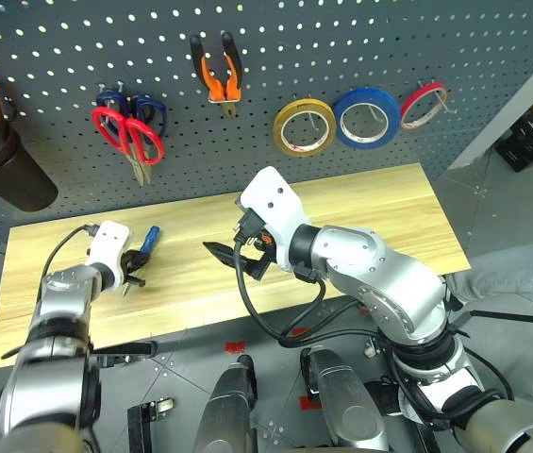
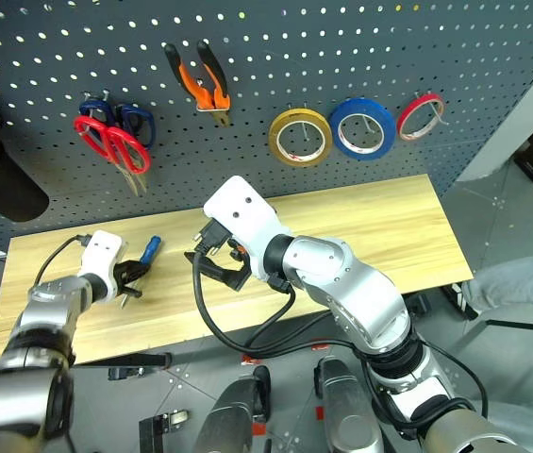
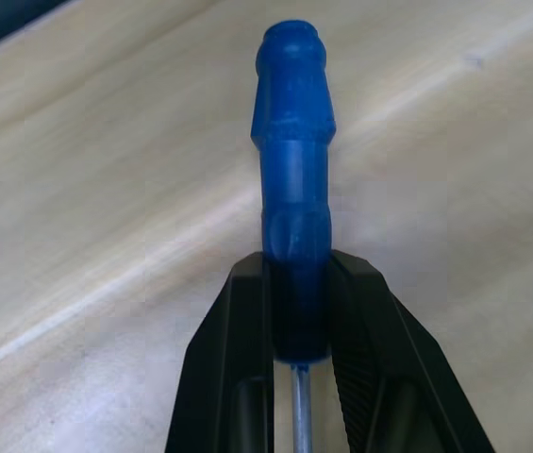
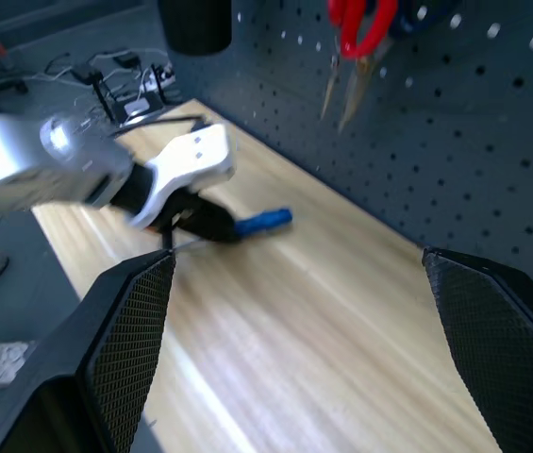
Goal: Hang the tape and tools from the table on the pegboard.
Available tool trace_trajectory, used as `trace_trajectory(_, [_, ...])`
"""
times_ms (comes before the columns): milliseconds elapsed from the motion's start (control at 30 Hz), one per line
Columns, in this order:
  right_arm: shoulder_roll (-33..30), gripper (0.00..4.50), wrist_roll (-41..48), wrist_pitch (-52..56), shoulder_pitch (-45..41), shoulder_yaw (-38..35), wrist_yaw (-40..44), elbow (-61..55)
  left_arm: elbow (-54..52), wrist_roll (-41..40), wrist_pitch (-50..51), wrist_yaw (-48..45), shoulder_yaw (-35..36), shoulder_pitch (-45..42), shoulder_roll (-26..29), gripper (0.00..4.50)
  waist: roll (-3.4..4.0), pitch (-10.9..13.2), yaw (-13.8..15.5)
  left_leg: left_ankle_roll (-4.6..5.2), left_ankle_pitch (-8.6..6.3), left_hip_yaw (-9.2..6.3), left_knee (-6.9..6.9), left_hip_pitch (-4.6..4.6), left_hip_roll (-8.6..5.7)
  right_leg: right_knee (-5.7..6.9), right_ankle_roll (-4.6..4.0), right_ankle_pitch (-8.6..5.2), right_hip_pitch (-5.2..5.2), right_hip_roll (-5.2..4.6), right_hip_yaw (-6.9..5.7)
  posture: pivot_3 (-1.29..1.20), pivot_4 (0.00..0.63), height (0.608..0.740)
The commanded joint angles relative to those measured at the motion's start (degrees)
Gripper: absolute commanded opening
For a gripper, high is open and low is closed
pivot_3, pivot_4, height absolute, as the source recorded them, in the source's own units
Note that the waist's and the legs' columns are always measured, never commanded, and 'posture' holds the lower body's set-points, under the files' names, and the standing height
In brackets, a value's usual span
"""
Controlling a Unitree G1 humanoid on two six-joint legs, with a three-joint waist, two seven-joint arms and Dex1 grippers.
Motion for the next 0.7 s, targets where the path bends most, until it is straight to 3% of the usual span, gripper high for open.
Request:
trace_trajectory(33, [-1.0, 4.50, 0.3, -5.3, 1.3, 0.7, 1.9, -2.2, -25.0, -3.4, 0.9, 7.2, 6.5, 14.7, -2.9, 0.47, 0.05, -0.1, 0.1, -0.04, 0.02, 0.01, -0.02, 0.00, 0.00, -0.04, 0.00, 0.00, 0.01, 0.00, 0.01, -0.27, 0.290, 0.740])
trace_trajectory(167, [-2.2, 4.50, 0.0, -10.7, 2.9, 1.3, 3.4, -1.9, -47.3, 2.9, -5.8, 19.4, 11.7, 28.9, -6.9, 0.47, -0.10, -0.5, 0.6, -0.04, -0.01, 0.08, -0.10, -0.05, -0.02, -0.28, 0.00, 0.00, 0.02, -0.03, 0.03, -0.25, 0.262, 0.740])
trace_trajectory(333, [-1.9, 4.50, 2.4, -12.3, 3.4, -0.1, 5.5, -1.2, -65.8, 11.1, -6.1, 31.5, 16.7, 36.3, -12.1, 0.47, -0.12, -1.7, 2.3, 0.13, -0.11, 0.01, -0.05, -0.03, -0.02, -0.09, 0.02, 0.02, 0.05, -0.02, -0.10, -0.22, 0.234, 0.740])
trace_trajectory(533, [-1.1, 4.50, 2.6, -14.6, 2.8, -0.6, 5.5, 0.1, -74.8, 13.2, 0.9, 36.5, 19.3, 32.7, -14.1, 0.47, -0.16, -3.7, 3.1, 0.15, -0.08, 0.03, 0.06, 0.10, -0.05, -0.08, 0.11, 0.16, 0.21, 0.00, -0.10, -0.21, 0.215, 0.740])
trace_trajectory(700, [2.1, 4.50, 3.1, -14.5, 0.9, -2.1, 3.4, 1.2, -73.3, 10.2, 6.9, 38.9, 21.7, 19.5, -11.3, 0.47, -0.24, -4.3, 3.3, 0.05, 0.01, -0.08, 0.17, 0.12, 0.01, 0.04, 0.06, 0.25, 0.25, 0.11, -0.21, -0.21, 0.200, 0.740])
